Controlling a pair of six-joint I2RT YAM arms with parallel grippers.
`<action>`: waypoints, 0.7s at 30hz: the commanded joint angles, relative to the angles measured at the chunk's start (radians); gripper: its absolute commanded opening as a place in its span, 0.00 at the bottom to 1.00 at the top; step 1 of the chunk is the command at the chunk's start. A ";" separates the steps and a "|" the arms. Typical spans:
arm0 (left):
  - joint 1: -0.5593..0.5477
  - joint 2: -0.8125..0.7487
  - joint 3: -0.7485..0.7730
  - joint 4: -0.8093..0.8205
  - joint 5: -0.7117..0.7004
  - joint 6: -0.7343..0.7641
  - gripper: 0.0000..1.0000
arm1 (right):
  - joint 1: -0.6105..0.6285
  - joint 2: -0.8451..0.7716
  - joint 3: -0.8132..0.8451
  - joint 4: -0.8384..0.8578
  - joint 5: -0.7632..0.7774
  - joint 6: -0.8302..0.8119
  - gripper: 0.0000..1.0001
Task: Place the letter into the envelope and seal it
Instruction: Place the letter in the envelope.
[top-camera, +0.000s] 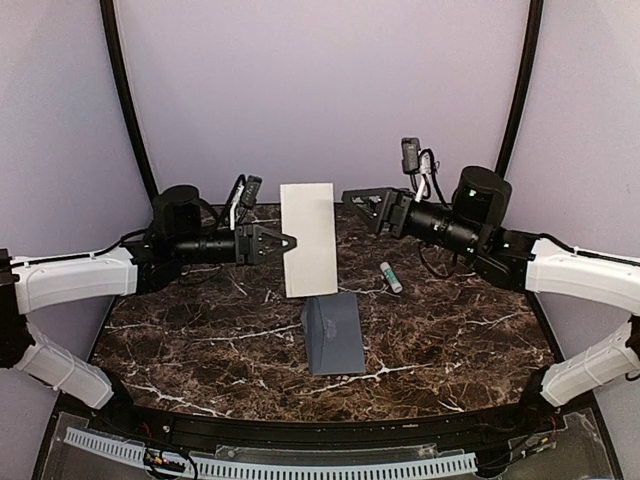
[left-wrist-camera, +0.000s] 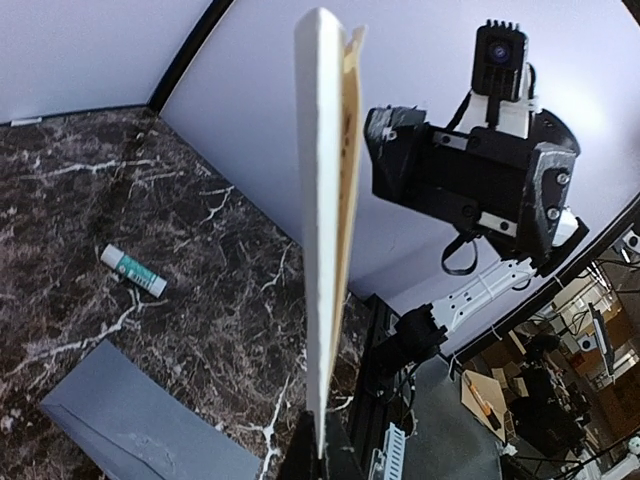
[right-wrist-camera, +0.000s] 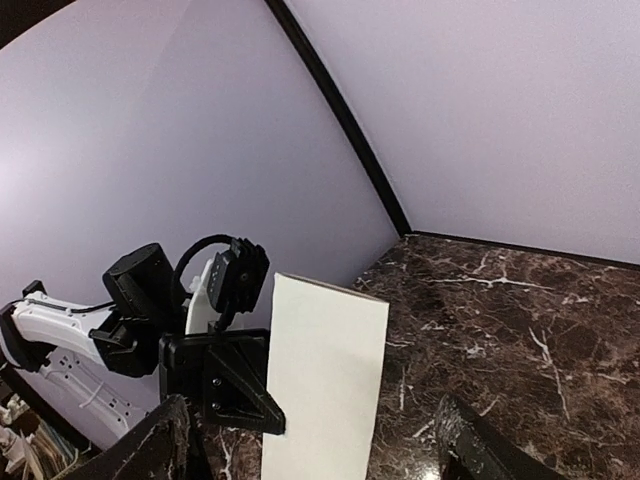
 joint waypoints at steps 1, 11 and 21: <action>0.003 0.079 0.026 -0.184 0.026 -0.009 0.00 | -0.007 -0.020 -0.028 -0.230 0.232 0.005 0.81; -0.012 0.197 0.054 -0.284 0.041 -0.071 0.00 | 0.010 0.063 -0.077 -0.384 0.284 0.098 0.78; -0.020 0.278 0.066 -0.363 -0.004 -0.096 0.00 | 0.013 0.145 -0.147 -0.372 0.212 0.216 0.71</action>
